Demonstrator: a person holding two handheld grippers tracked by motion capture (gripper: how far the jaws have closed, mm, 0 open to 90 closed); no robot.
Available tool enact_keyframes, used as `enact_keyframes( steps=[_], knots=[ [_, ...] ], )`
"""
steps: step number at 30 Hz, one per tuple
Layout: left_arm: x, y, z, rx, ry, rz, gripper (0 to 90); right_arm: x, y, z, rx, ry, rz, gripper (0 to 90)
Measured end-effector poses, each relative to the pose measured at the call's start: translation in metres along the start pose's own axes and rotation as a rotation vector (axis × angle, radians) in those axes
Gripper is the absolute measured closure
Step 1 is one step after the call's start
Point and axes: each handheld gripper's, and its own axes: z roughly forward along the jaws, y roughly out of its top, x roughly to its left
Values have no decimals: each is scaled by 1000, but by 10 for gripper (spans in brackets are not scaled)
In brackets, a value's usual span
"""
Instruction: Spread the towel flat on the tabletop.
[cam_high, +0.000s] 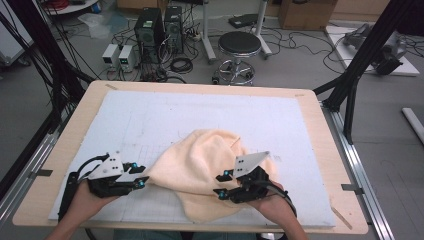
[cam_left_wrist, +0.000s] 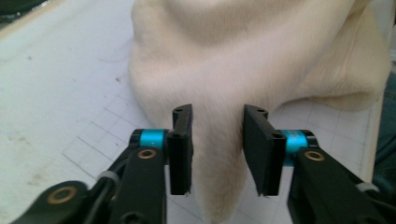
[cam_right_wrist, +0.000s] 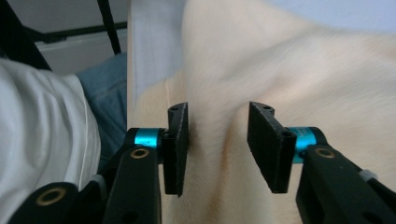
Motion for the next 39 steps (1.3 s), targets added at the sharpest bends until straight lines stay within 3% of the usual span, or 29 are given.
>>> enact_keyframes(
  steps=[3,5,7,11,13,18,19,21,24,25,28,30,34,35,36,39],
  knots=[
    [10,13,-12,-56,14,-6,554,-7,12,-18,-42,-47,-18,559],
    [18,19,-11,-63,43,-12,548,-16,19,-24,-55,-100,-27,561],
    [22,20,-8,-56,55,-16,528,-28,23,-24,-33,-161,-27,563],
    [42,11,32,0,72,-90,469,-54,22,-6,-4,-173,10,542],
    [48,8,47,31,69,-95,464,-67,19,7,26,-172,17,530],
    [60,-3,86,136,17,-144,461,-87,6,30,111,-166,52,546],
    [62,-5,92,161,-13,-154,480,-90,4,33,135,-157,68,569],
    [62,-9,100,205,-77,-158,624,-92,0,37,170,-127,84,671],
    [53,-6,99,197,-76,-123,827,-87,0,37,204,-117,50,810],
    [49,-4,96,192,-72,-105,840,-85,1,34,199,-110,43,827],
    [39,2,80,175,-73,-86,854,-75,4,22,178,-103,22,848],
    [31,5,67,136,-71,-82,855,-67,4,14,171,-103,13,852],
    [13,7,43,80,-75,-76,853,-38,-2,-5,126,-90,-15,855],
    [13,7,43,80,-75,-76,853,-38,-2,-5,126,-90,-15,855],
    [3,7,34,63,-95,-68,853,-24,-9,-11,120,-83,-17,856],
    [-16,3,25,60,-123,-44,853,-3,-23,-14,103,-51,-13,856]
  ],
)
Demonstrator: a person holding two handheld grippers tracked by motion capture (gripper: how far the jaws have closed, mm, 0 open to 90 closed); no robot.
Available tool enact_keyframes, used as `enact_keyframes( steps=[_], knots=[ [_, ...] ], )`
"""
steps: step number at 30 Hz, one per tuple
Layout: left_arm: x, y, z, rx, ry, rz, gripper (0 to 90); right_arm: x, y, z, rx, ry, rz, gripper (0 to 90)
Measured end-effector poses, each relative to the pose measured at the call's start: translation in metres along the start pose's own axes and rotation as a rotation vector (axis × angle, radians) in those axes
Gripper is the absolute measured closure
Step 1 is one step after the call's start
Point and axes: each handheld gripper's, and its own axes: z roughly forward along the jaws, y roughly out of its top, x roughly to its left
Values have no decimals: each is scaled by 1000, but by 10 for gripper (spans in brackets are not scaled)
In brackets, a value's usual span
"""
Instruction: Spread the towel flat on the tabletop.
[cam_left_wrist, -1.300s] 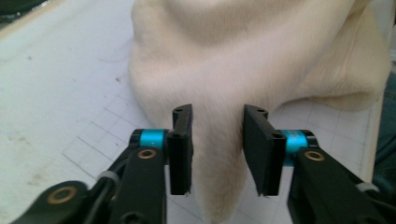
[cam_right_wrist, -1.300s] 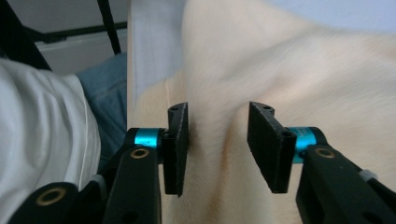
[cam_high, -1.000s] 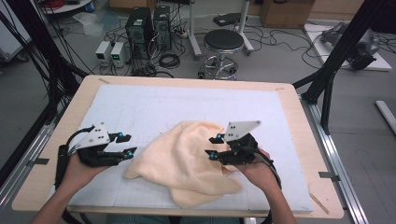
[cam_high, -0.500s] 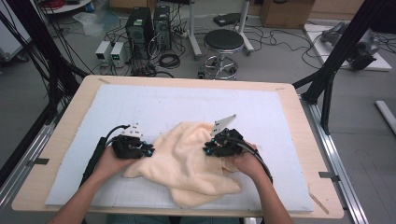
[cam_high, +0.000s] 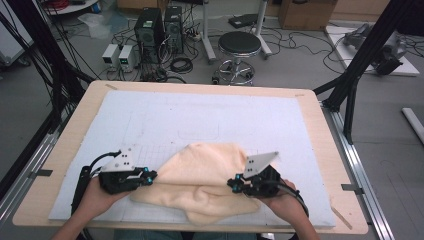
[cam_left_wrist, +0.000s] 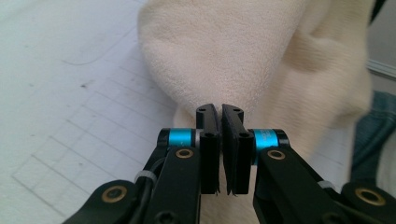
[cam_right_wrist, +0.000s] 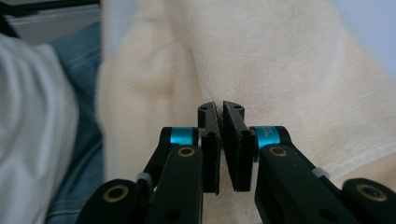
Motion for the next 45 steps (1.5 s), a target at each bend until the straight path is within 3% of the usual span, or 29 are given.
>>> enact_keyframes(
  steps=[3,5,8,10,14,17,22,27,28,29,32,35,38,40,41,43,44,45],
  knots=[
    [-13,-5,0,-9,-38,11,848,15,-12,3,20,14,-3,855],
    [-13,-3,-1,-11,-40,17,811,17,-15,3,10,19,1,829],
    [-1,8,-2,-30,-8,12,701,10,-7,-7,-45,23,21,749],
    [11,18,-1,-57,13,12,671,2,4,-15,-71,-2,13,707],
    [35,34,7,-112,61,-23,633,-25,23,-18,-72,-84,13,654],
    [56,38,22,-91,123,-38,628,-50,31,-12,-78,-136,33,622],
    [79,30,57,-17,62,-116,576,-85,37,11,-41,-164,72,552],
    [84,24,87,49,35,-133,458,-110,29,42,38,-167,102,466],
    [84,24,87,49,35,-133,464,-114,26,48,64,-172,109,460],
    [82,23,95,49,2,-144,476,-117,23,52,86,-163,123,458],
    [77,22,104,62,-40,-130,572,-122,18,58,95,-140,148,510],
    [72,22,110,95,-66,-116,735,-119,18,63,137,-112,138,707],
    [70,24,108,91,-54,-107,855,-113,22,68,177,-102,94,839],
    [71,27,98,87,-9,-96,865,-111,26,66,160,-110,90,852],
    [71,27,98,87,-9,-96,869,-110,29,63,142,-115,85,855],
    [75,29,84,34,29,-120,872,-109,35,55,82,-124,82,858],
    [82,32,65,-42,60,-157,873,-109,41,51,55,-133,79,859],
    [84,35,56,-66,74,-167,874,-109,47,46,31,-143,68,859]
  ],
)
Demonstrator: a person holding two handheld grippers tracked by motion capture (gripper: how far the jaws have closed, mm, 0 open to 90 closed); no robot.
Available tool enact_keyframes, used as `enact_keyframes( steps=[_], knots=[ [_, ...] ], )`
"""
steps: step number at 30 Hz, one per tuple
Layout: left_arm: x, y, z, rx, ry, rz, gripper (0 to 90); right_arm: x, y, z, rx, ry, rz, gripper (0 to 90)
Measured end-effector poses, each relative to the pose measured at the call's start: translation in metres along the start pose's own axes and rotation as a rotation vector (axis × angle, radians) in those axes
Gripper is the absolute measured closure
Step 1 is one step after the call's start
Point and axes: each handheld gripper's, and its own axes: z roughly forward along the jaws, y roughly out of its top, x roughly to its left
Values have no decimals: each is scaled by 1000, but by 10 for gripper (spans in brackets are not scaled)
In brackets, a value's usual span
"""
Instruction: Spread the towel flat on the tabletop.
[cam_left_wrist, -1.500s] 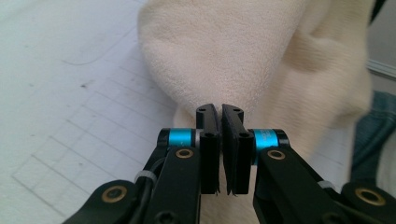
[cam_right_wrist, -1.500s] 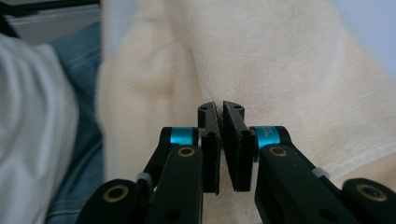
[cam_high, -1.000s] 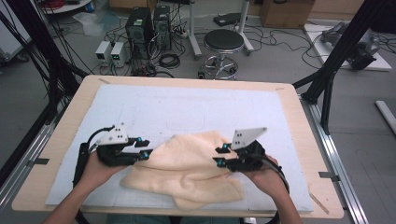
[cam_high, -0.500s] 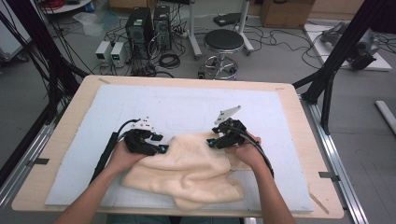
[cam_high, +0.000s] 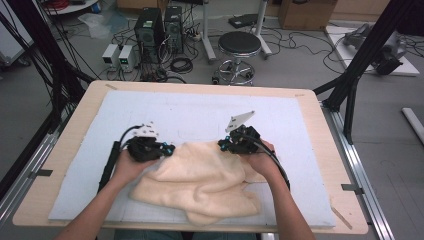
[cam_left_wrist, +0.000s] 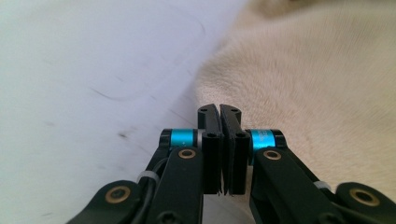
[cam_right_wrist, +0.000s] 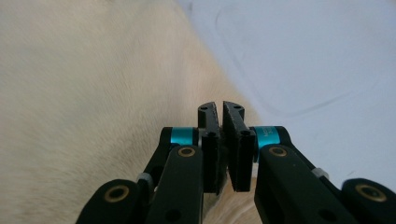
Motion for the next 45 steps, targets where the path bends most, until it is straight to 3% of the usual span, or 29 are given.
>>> enact_keyframes(
  steps=[1,2,4,5,6,10,13,15,18,20,22,23,24,25,28,29,30,33,35,36,37,38,39,40,42,45],
  knots=[
    [0,0,0,0,0,0,874,0,0,0,0,0,0,859],
    [4,8,-16,-19,43,14,874,-1,14,-9,-51,-8,-8,860],
    [8,17,-32,-38,63,14,874,-2,30,-18,-80,-26,-32,860],
    [8,17,-32,-38,63,14,874,-3,37,-23,-96,-31,-38,860],
    [11,26,-47,-71,91,13,874,-3,44,-28,-118,-43,-50,860],
    [11,50,-73,-125,129,46,875,-2,69,-48,-172,-68,-85,860],
    [7,62,-84,-151,137,71,874,2,79,-65,-210,-82,-113,859],
    [-6,67,-90,-148,115,111,874,7,77,-75,-213,-71,-119,859],
    [-29,47,-79,-71,77,162,873,19,58,-79,-187,-47,-128,858],
    [-44,27,-68,-34,39,182,873,30,38,-74,-142,-25,-133,858],
    [-59,6,-57,-7,-2,186,872,43,16,-68,-98,-5,-128,858],
    [-59,6,-57,-7,-2,186,872,43,16,-68,-98,-5,-128,858],
    [-65,-3,-53,7,-18,183,872,56,-9,-63,-83,23,-111,858],
    [-77,-20,-46,27,-55,177,872,63,-20,-61,-75,37,-97,858],
    [-92,-37,-40,62,-89,185,870,83,-48,-56,-70,61,-81,858],
    [-92,-37,-40,62,-89,185,866,83,-48,-56,-70,61,-81,858],
    [-98,-41,-39,67,-110,187,855,92,-62,-51,-48,69,-75,858],
    [-95,-34,-47,40,-119,194,797,97,-70,-46,-18,74,-74,850],
    [-88,-28,-54,5,-79,186,747,95,-67,-49,-35,85,-72,819],
    [-88,-28,-54,5,-79,186,718,95,-67,-49,-35,85,-72,819],
    [-82,-24,-57,-10,-59,179,696,91,-58,-56,-69,95,-70,751],
    [-76,-20,-59,-19,-38,176,696,91,-58,-56,-69,95,-70,751],
    [-61,-15,-60,-30,-9,150,680,85,-47,-64,-93,72,-74,711],
    [-54,-14,-58,-36,-6,125,663,81,-41,-67,-103,54,-83,688],
    [-44,-15,-50,-11,23,109,639,71,-32,-68,-116,18,-66,665],
    [-36,-21,-35,52,25,111,574,55,-25,-60,-116,-18,-39,624]
  ],
)
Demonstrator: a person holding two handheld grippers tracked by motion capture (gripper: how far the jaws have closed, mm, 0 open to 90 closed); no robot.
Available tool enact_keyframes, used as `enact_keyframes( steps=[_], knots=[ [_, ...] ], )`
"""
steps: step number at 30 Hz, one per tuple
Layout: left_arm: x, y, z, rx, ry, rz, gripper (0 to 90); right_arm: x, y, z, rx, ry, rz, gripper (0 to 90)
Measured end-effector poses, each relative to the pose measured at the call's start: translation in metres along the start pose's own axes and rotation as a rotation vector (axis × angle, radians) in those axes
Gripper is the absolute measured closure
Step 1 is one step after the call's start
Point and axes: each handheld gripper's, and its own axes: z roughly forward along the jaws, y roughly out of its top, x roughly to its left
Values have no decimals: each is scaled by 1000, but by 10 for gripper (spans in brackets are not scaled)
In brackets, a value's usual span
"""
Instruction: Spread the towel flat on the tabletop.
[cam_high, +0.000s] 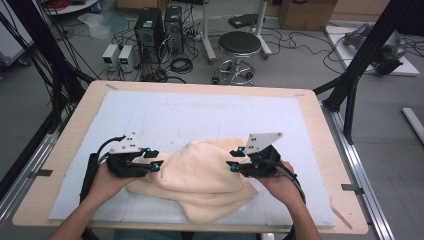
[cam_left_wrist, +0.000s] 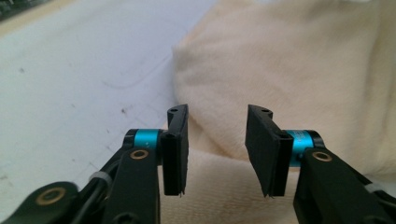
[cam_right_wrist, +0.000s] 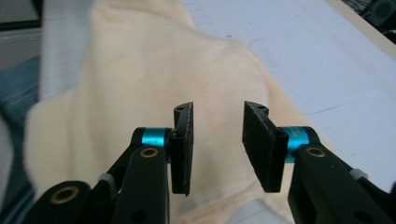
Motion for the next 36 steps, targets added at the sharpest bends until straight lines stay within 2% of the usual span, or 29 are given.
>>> enact_keyframes(
  steps=[1,2,3,4,5,6,7,8,10,11,12,13,15,16,20,23,25,27,30,31,32,33,34,35,36],
  knots=[
    [1,-3,6,27,-7,-6,556,-5,0,5,7,-1,8,607],
    [1,-3,6,27,-7,-6,542,-5,0,5,7,-1,8,607],
    [3,-7,12,53,-20,-19,523,-15,-3,22,51,-6,38,554],
    [4,-9,15,63,-23,-25,519,-18,-5,28,69,3,44,538],
    [7,-17,22,80,-34,-66,519,-21,-8,37,96,11,55,511],
    [7,-17,22,80,-34,-66,522,-21,-8,37,96,11,55,511],
    [11,-23,25,90,-59,-91,554,-26,-14,55,161,9,74,494],
    [12,-26,26,90,-85,-107,601,-27,-16,60,169,17,87,506],
    [10,-28,27,94,-101,-113,722,-28,-21,67,177,64,94,679],
    [10,-28,27,94,-101,-113,762,-27,-22,68,176,79,76,753],
    [8,-26,25,90,-85,-93,791,-26,-21,67,178,69,61,800],
    [7,-25,24,83,-74,-90,811,-25,-19,64,166,66,54,828],
    [8,-24,22,78,-61,-83,827,-25,-16,55,119,55,55,843],
    [9,-20,15,37,-30,-96,829,-26,-13,49,108,49,56,847],
    [8,-1,-7,-68,70,-91,832,-28,3,22,42,-6,29,851],
    [5,15,-27,-138,132,-78,832,-28,19,2,3,-54,-8,851],
    [1,21,-39,-164,162,-63,831,-27,26,-11,-21,-77,-22,850],
    [-5,21,-45,-162,151,-50,831,-23,28,-22,-38,-80,-36,850],
    [-20,6,-46,-119,115,-34,831,-8,18,-28,-15,-61,-49,850],
    [-20,6,-46,-119,115,-34,831,-2,11,-28,-2,-50,-53,849],
    [-31,-9,-43,-76,77,-34,831,4,4,-27,14,-39,-55,850],
    [-36,-17,-41,-52,50,-40,831,10,-5,-25,26,-24,-50,850],
    [-36,-17,-41,-52,50,-40,831,15,-14,-23,37,1,-37,850],
    [-48,-31,-34,-6,4,-41,829,21,-23,-20,56,16,-29,849],
    [-51,-34,-33,4,-12,-34,825,26,-30,-16,79,30,-31,849]
  ],
)
